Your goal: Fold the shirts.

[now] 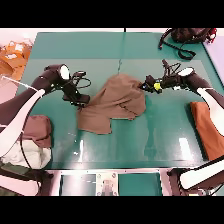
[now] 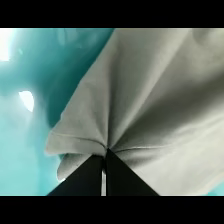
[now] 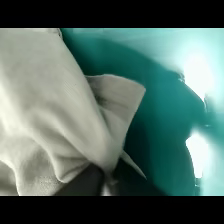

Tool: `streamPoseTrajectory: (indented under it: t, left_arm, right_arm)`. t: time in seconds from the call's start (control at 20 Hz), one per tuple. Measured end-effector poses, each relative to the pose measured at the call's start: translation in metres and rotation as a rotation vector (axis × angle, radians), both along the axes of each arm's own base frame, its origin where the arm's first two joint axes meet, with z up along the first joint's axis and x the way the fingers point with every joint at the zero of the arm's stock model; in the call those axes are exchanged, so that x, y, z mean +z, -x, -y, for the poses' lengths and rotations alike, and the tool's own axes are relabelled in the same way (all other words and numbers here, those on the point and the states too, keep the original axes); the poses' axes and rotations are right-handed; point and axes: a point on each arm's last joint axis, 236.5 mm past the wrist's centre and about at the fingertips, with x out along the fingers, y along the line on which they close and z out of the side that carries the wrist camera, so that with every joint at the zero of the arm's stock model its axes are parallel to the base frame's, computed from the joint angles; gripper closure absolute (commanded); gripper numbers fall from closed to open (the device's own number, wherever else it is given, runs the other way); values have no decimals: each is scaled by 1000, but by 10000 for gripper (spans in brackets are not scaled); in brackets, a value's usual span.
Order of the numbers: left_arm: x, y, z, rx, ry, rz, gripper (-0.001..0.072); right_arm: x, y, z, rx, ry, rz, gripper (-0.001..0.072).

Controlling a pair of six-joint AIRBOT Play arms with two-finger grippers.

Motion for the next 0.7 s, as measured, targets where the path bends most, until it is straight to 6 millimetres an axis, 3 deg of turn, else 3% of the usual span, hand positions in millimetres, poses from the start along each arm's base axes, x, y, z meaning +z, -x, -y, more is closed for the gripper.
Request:
streamPoseTrajectory:
  t: [0.05,0.2,0.35,0.4,0.45,0.5,0.7]
  left_arm:
    - [1,4,3,6,14,-16,271]
    - [4,4,8,29,50,-23,273]
    - [5,-5,-5,80,68,-17,273]
    - [5,-9,-13,104,74,-15,273]
    - [6,-14,-19,130,88,-10,272]
    - [6,-18,-22,147,104,-6,272]
    - [-1,-20,-8,162,225,-36,271]
  right_arm:
    - [1,-1,0,7,-5,-2,405]
    - [8,-3,16,-2,-21,-11,406]
    - [14,6,49,-35,-43,-44,408]
    - [11,14,59,-49,-52,-70,384]
    - [6,23,67,-63,-62,-100,294]
    - [-1,34,71,-73,-73,-133,255]
    - [-39,84,58,-66,-130,-276,257]
